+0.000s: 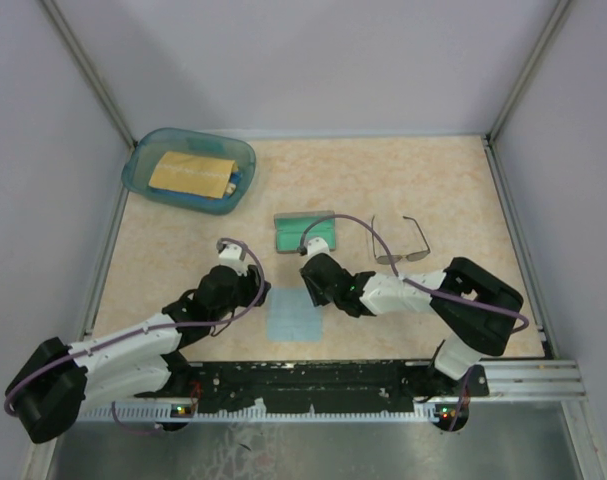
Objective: Organize the sunglasses
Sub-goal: Fold the glasses cleaning cloth at the center of the board.
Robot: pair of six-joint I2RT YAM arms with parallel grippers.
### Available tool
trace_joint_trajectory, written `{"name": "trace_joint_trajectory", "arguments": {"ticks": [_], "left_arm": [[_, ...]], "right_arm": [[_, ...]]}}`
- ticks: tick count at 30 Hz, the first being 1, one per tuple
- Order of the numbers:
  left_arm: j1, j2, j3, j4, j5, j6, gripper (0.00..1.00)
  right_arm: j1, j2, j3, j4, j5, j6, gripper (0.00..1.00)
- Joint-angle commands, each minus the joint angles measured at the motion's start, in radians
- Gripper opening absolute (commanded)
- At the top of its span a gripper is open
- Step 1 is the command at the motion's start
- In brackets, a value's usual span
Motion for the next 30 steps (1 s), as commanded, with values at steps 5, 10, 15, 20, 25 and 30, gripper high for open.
{"name": "trace_joint_trajectory", "arguments": {"ticks": [5, 10, 15, 20, 25, 30], "left_arm": [[-0.005, -0.015, 0.011, -0.015, -0.016, -0.004, 0.55], [-0.005, -0.014, 0.012, -0.016, -0.016, -0.004, 0.55], [-0.005, -0.005, 0.012, -0.009, -0.012, -0.001, 0.55], [-0.005, 0.021, 0.011, 0.008, -0.002, 0.005, 0.55], [-0.005, 0.036, 0.004, 0.031, 0.005, 0.008, 0.55], [-0.005, 0.056, -0.003, 0.070, 0.027, 0.023, 0.55]], "right_arm": [[0.011, 0.000, 0.021, -0.012, 0.027, 0.013, 0.23], [0.011, 0.006, 0.020, -0.011, 0.019, 0.016, 0.20], [0.011, 0.007, 0.019, -0.009, 0.022, 0.016, 0.15], [0.011, 0.007, 0.014, 0.012, 0.023, 0.006, 0.06], [0.011, 0.003, 0.008, 0.030, 0.042, -0.007, 0.00], [0.011, -0.027, -0.029, 0.092, 0.059, -0.032, 0.00]]}}
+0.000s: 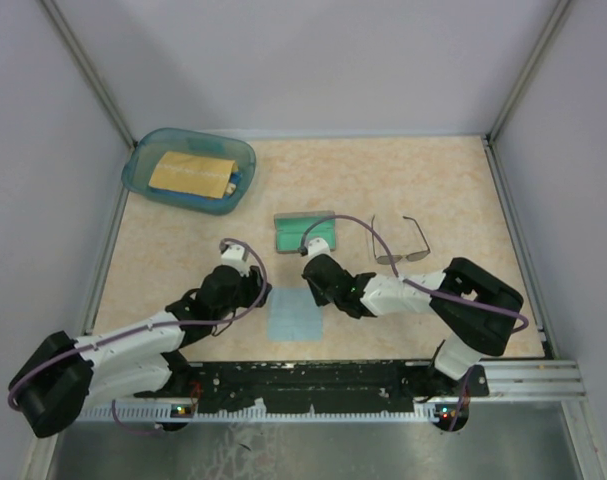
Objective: Organize the sunglasses
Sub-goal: Fold the glasses cleaning cloth at the center of the board.
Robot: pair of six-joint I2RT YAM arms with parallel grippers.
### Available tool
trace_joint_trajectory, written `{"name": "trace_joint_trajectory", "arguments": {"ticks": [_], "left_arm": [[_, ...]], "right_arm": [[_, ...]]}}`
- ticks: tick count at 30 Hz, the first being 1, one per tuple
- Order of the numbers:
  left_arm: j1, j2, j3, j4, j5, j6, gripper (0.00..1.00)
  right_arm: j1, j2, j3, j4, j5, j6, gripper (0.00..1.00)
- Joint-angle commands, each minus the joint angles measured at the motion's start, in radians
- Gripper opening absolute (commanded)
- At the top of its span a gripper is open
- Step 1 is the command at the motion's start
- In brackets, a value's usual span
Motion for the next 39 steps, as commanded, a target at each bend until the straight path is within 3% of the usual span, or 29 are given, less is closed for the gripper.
{"name": "trace_joint_trajectory", "arguments": {"ticks": [1, 24, 39], "left_arm": [[-0.005, 0.025, -0.002, 0.064, 0.029, 0.026, 0.56], [-0.018, 0.225, 0.042, 0.176, 0.055, 0.048, 0.46], [-0.073, 0.307, 0.075, 0.153, -0.055, 0.058, 0.36]], "right_arm": [[0.011, -0.032, -0.030, 0.098, 0.048, -0.033, 0.00], [0.011, -0.049, -0.045, 0.131, 0.014, -0.044, 0.00], [0.011, -0.065, -0.055, 0.140, 0.006, -0.033, 0.00]]}}
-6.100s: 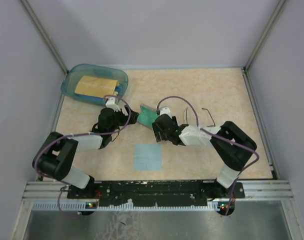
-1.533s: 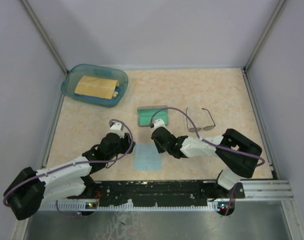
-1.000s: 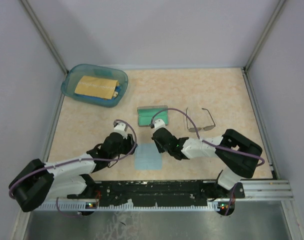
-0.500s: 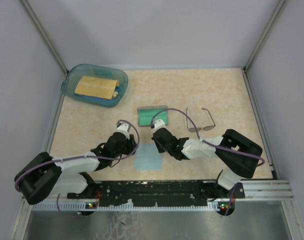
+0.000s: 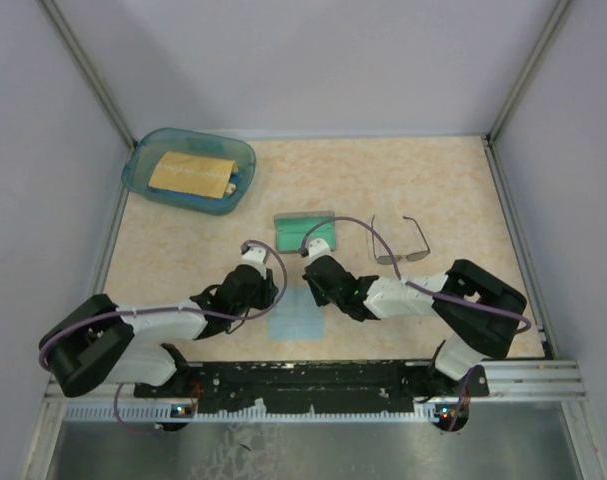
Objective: Organize the sunglasses
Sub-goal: Fold the glasses cleaning cloth at the center of the board.
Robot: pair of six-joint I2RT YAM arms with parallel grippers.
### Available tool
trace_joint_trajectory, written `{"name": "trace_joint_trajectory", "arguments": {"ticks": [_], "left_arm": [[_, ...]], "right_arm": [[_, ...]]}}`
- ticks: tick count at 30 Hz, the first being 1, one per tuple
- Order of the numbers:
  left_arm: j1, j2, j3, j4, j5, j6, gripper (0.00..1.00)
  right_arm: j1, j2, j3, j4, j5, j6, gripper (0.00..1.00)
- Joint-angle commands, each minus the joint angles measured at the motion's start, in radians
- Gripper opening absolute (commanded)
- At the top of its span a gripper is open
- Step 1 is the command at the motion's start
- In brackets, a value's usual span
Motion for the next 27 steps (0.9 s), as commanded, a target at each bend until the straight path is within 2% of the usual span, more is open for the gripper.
{"name": "trace_joint_trajectory", "arguments": {"ticks": [1, 17, 27], "left_arm": [[-0.031, 0.040, 0.037, -0.006, -0.056, 0.010, 0.36], [-0.066, 0.034, 0.047, -0.049, -0.126, -0.015, 0.29], [-0.066, 0.049, 0.043, -0.025, -0.115, -0.015, 0.17]], "right_arm": [[0.010, -0.047, -0.009, 0.047, 0.011, 0.006, 0.00], [0.010, -0.047, -0.012, 0.048, 0.009, 0.008, 0.00], [0.010, -0.047, -0.015, 0.047, 0.008, 0.008, 0.00]]}}
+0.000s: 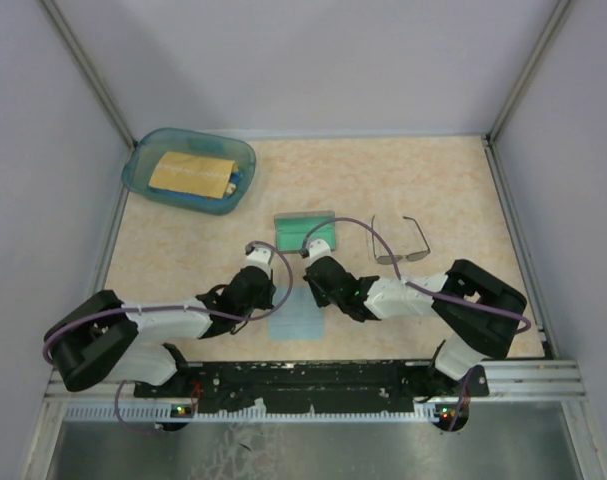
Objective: Organize the sunglasses
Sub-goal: Fold the glasses cleaning cloth at the center of the board.
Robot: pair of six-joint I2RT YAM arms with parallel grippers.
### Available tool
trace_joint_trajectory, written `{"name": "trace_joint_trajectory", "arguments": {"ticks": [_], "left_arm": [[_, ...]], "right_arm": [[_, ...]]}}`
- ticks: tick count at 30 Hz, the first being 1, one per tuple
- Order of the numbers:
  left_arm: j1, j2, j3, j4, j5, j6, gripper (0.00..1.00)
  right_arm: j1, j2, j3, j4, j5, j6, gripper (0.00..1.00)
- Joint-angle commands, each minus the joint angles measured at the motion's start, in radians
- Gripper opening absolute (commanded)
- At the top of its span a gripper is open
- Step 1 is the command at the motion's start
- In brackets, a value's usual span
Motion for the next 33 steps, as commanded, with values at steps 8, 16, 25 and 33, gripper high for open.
{"name": "trace_joint_trajectory", "arguments": {"ticks": [8, 16, 25, 33], "left_arm": [[-0.006, -0.006, -0.006, 0.011, -0.001, -0.008, 0.02], [-0.005, -0.022, -0.014, 0.019, 0.005, -0.007, 0.00], [-0.006, -0.038, -0.017, 0.023, 0.000, -0.005, 0.00], [-0.006, -0.074, -0.023, 0.034, -0.004, 0.014, 0.00]], "right_arm": [[0.011, -0.049, -0.007, 0.046, 0.020, 0.008, 0.00], [0.010, -0.039, -0.003, 0.051, 0.014, 0.011, 0.00], [0.010, -0.043, -0.008, 0.062, 0.025, 0.013, 0.00], [0.010, -0.053, -0.005, 0.076, 0.066, 0.007, 0.00]]}}
